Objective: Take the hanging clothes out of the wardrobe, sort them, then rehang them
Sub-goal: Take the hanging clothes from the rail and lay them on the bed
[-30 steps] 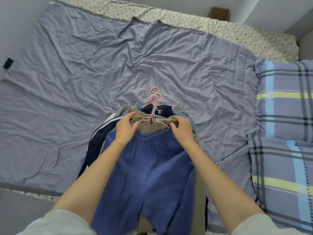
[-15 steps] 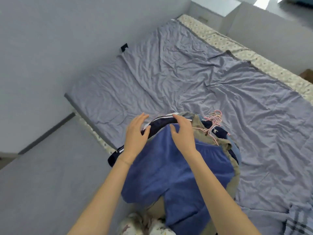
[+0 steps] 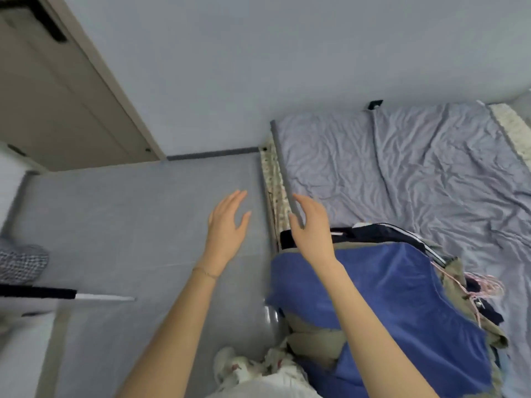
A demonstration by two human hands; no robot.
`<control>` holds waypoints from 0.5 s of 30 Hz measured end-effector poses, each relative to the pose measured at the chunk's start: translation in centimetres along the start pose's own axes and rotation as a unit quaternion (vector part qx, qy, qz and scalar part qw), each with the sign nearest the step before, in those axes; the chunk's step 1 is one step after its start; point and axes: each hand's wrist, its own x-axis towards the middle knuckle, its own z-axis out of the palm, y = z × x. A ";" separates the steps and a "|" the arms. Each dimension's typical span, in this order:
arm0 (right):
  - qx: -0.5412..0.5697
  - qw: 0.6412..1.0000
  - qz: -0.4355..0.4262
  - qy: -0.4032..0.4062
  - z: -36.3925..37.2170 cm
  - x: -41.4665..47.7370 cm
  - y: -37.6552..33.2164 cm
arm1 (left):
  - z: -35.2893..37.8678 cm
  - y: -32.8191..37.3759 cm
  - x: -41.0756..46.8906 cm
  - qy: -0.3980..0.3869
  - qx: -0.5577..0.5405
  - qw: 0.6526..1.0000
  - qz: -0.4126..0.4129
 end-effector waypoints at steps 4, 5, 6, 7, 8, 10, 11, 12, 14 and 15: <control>-0.010 0.993 -0.075 -0.090 8.2 -1.7 -9.0 | -9.9 -7.6 -4.6 0.076 0.018 0.995 -0.058; -0.015 0.989 -0.099 -0.112 10.1 -2.4 -11.1 | -12.2 -9.4 -6.0 0.096 0.022 0.993 -0.072; -0.018 0.983 -0.123 -0.132 12.0 -3.1 -13.2 | -14.5 -11.1 -7.6 0.116 0.026 0.989 -0.085; -0.020 0.977 -0.147 -0.153 13.7 -3.8 -15.2 | -16.6 -12.6 -9.1 0.136 0.030 0.985 -0.098; -0.021 0.971 -0.168 -0.171 15.5 -4.6 -17.2 | -18.6 -14.0 -10.7 0.156 0.035 0.981 -0.112; -0.016 0.958 -0.206 -0.200 18.8 -6.2 -21.1 | -22.3 -16.7 -13.9 0.193 0.042 0.971 -0.138; -0.011 0.951 -0.223 -0.213 20.4 -7.1 -22.9 | -23.9 -17.9 -15.4 0.211 0.045 0.965 -0.149; -0.006 0.943 -0.241 -0.228 22.1 -8.0 -24.7 | -25.5 -19.0 -16.9 0.228 0.050 0.959 -0.159; -0.004 0.926 -0.273 -0.261 25.3 -10.0 -27.9 | -28.3 -21.2 -20.0 0.266 0.058 0.944 -0.187; -0.004 0.917 -0.288 -0.278 26.8 -10.9 -29.3 | -29.6 -22.0 -21.6 0.286 0.057 0.936 -0.200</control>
